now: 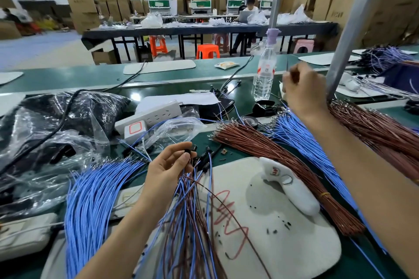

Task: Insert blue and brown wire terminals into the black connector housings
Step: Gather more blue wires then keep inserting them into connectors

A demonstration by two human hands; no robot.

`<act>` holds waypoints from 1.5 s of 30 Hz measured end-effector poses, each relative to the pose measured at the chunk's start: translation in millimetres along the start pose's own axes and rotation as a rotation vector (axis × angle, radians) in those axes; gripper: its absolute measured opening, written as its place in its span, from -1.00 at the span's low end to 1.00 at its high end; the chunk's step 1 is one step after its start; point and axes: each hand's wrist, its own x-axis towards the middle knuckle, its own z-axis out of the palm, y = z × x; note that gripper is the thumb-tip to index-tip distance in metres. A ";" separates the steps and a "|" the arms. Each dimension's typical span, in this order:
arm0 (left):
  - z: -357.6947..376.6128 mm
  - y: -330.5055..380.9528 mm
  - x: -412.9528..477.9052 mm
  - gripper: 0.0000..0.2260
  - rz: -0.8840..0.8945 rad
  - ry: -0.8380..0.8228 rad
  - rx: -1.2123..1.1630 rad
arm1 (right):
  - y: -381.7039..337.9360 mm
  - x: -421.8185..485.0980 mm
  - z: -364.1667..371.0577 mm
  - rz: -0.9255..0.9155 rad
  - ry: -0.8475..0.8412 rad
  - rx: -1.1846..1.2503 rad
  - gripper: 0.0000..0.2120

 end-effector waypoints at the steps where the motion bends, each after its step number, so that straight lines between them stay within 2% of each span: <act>1: 0.2 -0.2 0.5 -0.81 0.009 0.015 -0.010 | -11.5 1.2 0.3 0.034 -0.023 0.181 -0.84; 4: 3.0 1.7 -1.9 -0.81 0.058 0.007 0.071 | -44.9 -21.6 4.6 0.196 -0.250 0.782 -0.90; 6: 6.5 3.6 -5.6 -0.82 0.103 -0.017 0.140 | -58.9 -47.7 13.5 0.255 -0.373 0.967 -0.88; 8: 10.5 5.7 -8.0 -0.82 0.138 -0.032 0.182 | -62.6 -69.6 23.7 0.273 -0.431 1.030 -0.90; 10: 15.0 6.8 -8.9 -0.82 0.154 -0.053 0.195 | -58.3 -85.1 29.3 0.263 -0.438 1.052 -0.93; 15: 13.7 4.4 -6.1 -0.78 0.161 -0.069 0.283 | -45.3 -110.0 42.3 0.198 -0.429 1.128 -0.84; 20: 9.4 0.2 -3.4 -0.76 0.208 -0.065 0.539 | -31.8 -125.9 47.1 0.077 -0.287 1.116 -0.85; 24: 13.3 -1.9 -5.7 -0.68 0.267 -0.083 0.638 | -28.0 -128.0 45.4 -0.026 -0.209 1.046 -0.83; 36: 13.1 -0.4 -8.0 -0.76 0.285 -0.101 0.699 | -30.5 -132.6 44.4 -0.158 -0.181 0.895 -0.87; 45: 11.7 -0.4 -6.9 -0.73 0.305 -0.118 0.725 | -30.2 -133.9 45.9 -0.158 -0.175 0.902 -0.86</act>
